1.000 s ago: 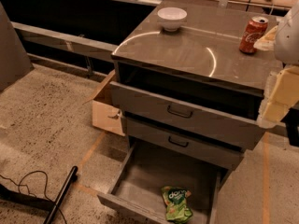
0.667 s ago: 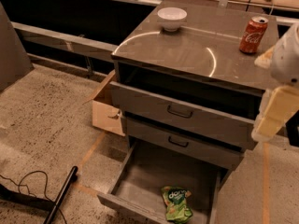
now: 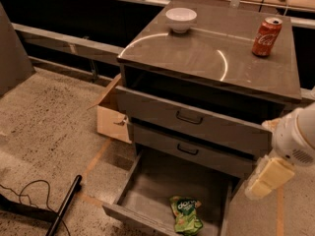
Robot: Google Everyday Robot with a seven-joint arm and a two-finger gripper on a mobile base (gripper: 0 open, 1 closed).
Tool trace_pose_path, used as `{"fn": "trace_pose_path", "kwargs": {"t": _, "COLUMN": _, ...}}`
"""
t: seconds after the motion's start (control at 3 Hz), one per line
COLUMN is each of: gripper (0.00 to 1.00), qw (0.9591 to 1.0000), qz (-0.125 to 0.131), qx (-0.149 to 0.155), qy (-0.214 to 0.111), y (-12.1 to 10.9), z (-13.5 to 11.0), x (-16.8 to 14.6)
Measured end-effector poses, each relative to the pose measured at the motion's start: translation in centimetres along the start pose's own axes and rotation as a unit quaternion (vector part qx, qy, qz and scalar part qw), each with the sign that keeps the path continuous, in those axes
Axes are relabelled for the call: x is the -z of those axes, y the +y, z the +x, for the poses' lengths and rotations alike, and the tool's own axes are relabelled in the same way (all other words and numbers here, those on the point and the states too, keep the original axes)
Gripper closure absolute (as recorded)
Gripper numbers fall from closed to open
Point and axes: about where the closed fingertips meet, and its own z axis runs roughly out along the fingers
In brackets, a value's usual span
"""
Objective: Pick green rice chip bag from bottom drawer and place on counter
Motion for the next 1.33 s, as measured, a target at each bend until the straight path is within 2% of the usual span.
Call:
{"fn": "trace_pose_path", "kwargs": {"t": 0.33, "gripper": 0.0, "qw": 0.9971, "qz": -0.027, "qx": -0.067, "qy": -0.025, "y": 2.3, "z": 3.8, "x": -7.6}}
{"fn": "trace_pose_path", "kwargs": {"t": 0.67, "gripper": 0.0, "qw": 0.9916, "qz": -0.04, "qx": -0.12, "qy": -0.028, "y": 3.5, "z": 6.0, "x": -14.9}}
{"fn": "trace_pose_path", "kwargs": {"t": 1.0, "gripper": 0.0, "qw": 0.9893, "qz": -0.011, "qx": -0.138, "qy": -0.046, "y": 1.9, "z": 5.6, "x": -15.8}}
{"fn": "trace_pose_path", "kwargs": {"t": 1.33, "gripper": 0.0, "qw": 0.9895, "qz": -0.01, "qx": -0.137, "qy": -0.046, "y": 1.9, "z": 5.6, "x": -15.8}}
